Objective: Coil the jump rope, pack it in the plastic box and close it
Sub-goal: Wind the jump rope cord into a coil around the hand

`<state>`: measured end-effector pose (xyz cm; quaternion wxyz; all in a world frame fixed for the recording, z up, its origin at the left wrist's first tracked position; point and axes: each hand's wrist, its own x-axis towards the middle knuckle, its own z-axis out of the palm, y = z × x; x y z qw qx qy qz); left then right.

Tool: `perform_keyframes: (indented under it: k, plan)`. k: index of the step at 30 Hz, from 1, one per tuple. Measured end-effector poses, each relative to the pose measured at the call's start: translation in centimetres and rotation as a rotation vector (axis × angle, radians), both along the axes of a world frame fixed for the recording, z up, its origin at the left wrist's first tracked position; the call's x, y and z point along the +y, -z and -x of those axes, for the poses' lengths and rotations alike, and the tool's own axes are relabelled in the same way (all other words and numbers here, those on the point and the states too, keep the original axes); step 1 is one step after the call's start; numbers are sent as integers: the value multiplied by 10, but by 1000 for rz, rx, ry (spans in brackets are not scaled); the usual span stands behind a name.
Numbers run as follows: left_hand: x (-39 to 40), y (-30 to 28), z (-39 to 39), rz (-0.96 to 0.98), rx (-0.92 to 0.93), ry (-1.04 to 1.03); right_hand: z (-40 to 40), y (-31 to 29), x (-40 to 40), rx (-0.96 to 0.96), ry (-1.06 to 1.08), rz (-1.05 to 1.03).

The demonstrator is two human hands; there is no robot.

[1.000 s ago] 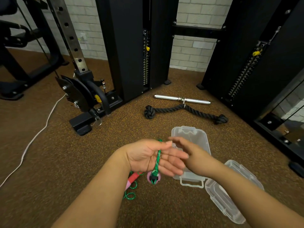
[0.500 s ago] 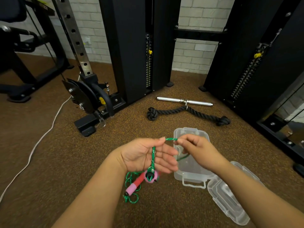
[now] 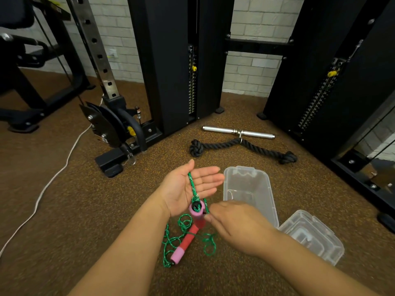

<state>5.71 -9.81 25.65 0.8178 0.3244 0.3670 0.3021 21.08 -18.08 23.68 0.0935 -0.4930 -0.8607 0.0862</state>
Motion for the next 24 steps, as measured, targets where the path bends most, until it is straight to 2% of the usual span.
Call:
perform_keyframes:
  k: [3, 8, 10, 18, 21, 24]
  plan:
    - [-2, 5, -3, -101, 167, 28, 4, -11, -1, 73, -4, 105]
    - [-7, 12, -8, -208, 356, 236, -9, -40, 10, 616, 180, 318]
    - [-9, 12, -9, -231, 364, 339, -18, -44, 19, 747, 251, 360]
    - [-13, 0, -16, -162, 214, 606, -28, -28, 43, 870, 422, 306]
    - [-21, -8, -17, -206, 203, 566, -29, -22, 45, 907, 450, 285]
    - [-21, -5, -18, -217, 139, 421, -30, -12, 45, 966, 475, 342]
